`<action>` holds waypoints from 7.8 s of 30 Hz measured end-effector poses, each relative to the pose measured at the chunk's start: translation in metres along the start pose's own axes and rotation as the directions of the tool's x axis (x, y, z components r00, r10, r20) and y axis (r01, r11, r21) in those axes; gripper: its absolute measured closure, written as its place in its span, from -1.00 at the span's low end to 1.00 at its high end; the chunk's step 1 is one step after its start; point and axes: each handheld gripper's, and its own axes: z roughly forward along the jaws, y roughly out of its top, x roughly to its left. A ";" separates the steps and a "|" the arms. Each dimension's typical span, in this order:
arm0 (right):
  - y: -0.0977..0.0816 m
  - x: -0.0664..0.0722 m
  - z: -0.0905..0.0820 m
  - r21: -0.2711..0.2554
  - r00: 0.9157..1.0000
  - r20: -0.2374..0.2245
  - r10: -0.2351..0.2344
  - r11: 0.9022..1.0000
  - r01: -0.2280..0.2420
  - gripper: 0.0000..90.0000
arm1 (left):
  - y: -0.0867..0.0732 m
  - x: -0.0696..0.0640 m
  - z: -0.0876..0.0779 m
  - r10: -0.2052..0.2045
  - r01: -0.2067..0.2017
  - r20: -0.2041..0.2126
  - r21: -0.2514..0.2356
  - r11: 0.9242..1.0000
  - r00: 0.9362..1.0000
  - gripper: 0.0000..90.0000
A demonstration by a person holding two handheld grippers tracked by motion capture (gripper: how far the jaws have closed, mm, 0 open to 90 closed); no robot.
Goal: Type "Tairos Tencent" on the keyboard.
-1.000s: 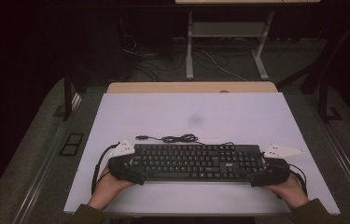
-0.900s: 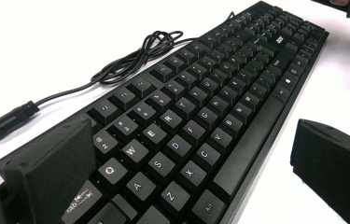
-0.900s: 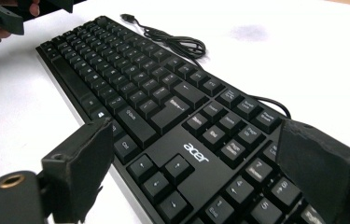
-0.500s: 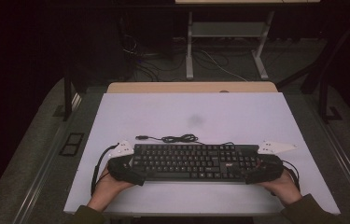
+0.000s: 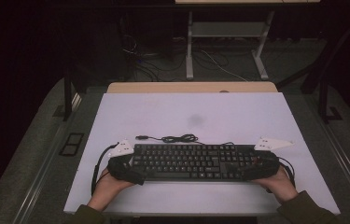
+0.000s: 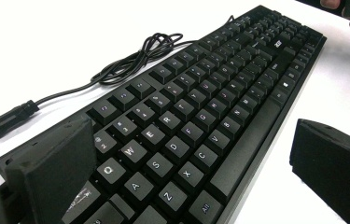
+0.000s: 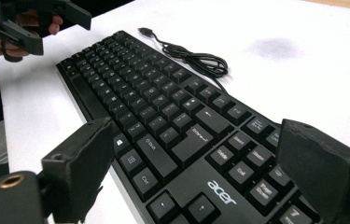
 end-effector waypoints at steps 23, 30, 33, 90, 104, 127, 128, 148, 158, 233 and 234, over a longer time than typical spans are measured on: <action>0.010 0.006 0.026 0.004 0.999 -0.048 -0.001 1.000 0.002 -0.75 | 0.001 -0.003 0.005 0.012 -0.012 0.004 0.007 1.000 1.000 -1.00; 0.012 0.007 0.033 0.008 0.998 -0.062 -0.007 1.000 0.008 -0.75 | 0.000 -0.003 0.005 0.009 -0.009 0.007 0.006 1.000 1.000 -1.00; 0.014 0.009 0.038 0.011 0.997 -0.071 -0.003 1.000 0.004 -0.75 | 0.000 -0.003 0.005 0.008 -0.008 0.007 0.005 1.000 1.000 -1.00; 0.015 0.017 0.065 0.100 0.981 -0.173 -0.083 0.990 0.102 0.98 | 0.002 -0.002 0.008 0.022 -0.022 0.013 0.002 1.000 1.000 -1.00; 0.013 0.018 0.068 0.180 0.986 -0.148 -0.079 0.978 0.105 0.98 | 0.002 -0.002 0.009 0.021 -0.021 0.016 0.003 1.000 1.000 -1.00; 0.010 0.019 0.073 0.272 0.988 -0.128 -0.084 0.955 0.117 0.98 | 0.002 -0.001 0.010 0.023 -0.024 0.017 0.010 1.000 1.000 -1.00; 0.010 0.019 0.073 0.272 0.988 -0.128 -0.084 0.955 0.117 0.98 | 0.002 -0.002 0.010 0.023 -0.023 0.017 0.009 1.000 1.000 -1.00; 0.009 0.019 0.073 0.276 0.988 -0.127 -0.091 0.953 0.123 0.98 | 0.012 -0.001 0.022 0.030 -0.031 0.021 0.004 1.000 0.999 -1.00; 0.009 0.019 0.074 0.276 0.987 -0.127 -0.094 0.953 0.127 0.98 | 0.025 0.002 0.034 0.037 -0.037 0.040 0.011 0.999 0.999 -1.00; 0.008 0.020 0.073 0.272 0.988 -0.125 -0.092 0.954 0.123 0.98 | 0.036 0.009 0.064 0.037 -0.052 0.081 0.194 0.980 0.996 0.98; 0.008 0.020 0.073 0.272 0.988 -0.124 -0.092 0.954 0.123 0.99 | 0.036 0.009 0.063 0.037 -0.052 0.083 0.189 0.981 0.996 0.98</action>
